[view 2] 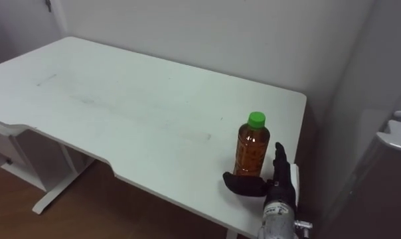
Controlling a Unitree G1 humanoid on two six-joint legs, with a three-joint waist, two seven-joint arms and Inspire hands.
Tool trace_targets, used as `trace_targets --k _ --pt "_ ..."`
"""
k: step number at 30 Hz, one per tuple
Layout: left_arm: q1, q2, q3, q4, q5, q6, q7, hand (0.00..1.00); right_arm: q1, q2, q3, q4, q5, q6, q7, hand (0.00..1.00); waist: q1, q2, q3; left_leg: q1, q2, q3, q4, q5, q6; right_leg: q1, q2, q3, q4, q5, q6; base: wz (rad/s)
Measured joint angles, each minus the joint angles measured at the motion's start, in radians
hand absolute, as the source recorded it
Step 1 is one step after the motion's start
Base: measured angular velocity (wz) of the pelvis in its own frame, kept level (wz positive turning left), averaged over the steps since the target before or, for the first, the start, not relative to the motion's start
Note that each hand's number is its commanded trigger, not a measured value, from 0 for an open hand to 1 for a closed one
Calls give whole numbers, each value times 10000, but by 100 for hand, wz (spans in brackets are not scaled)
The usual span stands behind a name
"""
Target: Put the bottle in the upper fridge
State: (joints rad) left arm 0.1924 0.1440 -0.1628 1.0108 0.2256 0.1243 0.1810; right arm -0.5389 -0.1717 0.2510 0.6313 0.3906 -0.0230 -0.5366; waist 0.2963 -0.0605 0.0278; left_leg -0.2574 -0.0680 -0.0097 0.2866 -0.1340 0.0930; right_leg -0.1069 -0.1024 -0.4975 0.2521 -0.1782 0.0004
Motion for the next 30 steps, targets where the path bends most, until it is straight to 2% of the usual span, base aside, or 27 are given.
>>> trace_targets --k 9,23,24,25,30 --pt "-50 46 -72 67 3 -40 -185 0 -489 10 7 0 37 -15 -88 0 106 17 11 -15 -23 -91 -21 37 1 11 -23 -129 22 0 0 3" --pt "-35 45 -187 248 0 -39 -249 0 -511 -11 0 -23 421 -104 -261 0 110 20 5 -8 -29 -91 -23 43 10 9 -57 -238 54 0 0 0" --pt "-35 45 -188 243 1 -39 -248 0 -515 -13 -2 -39 423 -112 -290 75 110 27 2 -8 -29 -91 -21 43 10 9 -57 -238 55 0 0 0" --pt "-35 45 -188 240 0 -40 -248 0 -519 -15 -3 -41 424 -117 -294 100 110 29 0 -8 -29 -91 -20 43 10 9 -57 -238 56 0 0 0" --pt "-38 46 -201 201 5 -42 -239 0 -670 -18 3 -41 815 -148 -386 100 106 39 -5 7 -28 -91 -16 56 10 28 -55 -252 54 1 -1 0"
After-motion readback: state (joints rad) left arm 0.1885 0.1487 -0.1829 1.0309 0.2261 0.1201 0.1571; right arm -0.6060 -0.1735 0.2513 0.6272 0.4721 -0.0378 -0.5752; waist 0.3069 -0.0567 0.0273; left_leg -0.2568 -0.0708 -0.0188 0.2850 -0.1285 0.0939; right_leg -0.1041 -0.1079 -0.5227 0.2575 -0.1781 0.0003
